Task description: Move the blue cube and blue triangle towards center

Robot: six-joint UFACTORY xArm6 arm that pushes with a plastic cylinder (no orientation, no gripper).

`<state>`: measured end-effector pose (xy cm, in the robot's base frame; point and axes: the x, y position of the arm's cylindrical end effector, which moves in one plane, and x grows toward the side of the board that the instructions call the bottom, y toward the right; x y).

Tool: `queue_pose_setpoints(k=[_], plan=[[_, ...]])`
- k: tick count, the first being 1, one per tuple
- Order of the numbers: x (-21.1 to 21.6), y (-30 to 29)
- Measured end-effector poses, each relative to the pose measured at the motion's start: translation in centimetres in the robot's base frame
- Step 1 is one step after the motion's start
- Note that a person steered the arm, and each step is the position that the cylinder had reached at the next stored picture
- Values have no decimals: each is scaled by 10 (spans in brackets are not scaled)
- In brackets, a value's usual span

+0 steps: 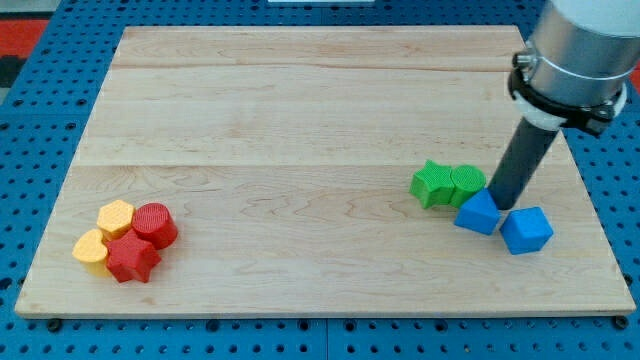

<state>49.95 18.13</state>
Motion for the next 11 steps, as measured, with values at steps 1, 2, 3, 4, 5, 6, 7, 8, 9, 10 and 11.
queue_pose_setpoints(k=[1,2,3,4,5,6,7,8,9,10,11], plan=[[0,12],[0,88],[17,125],[45,119],[51,93],[51,62],[51,35],[49,4],[33,-22],[15,-46],[2,-72]])
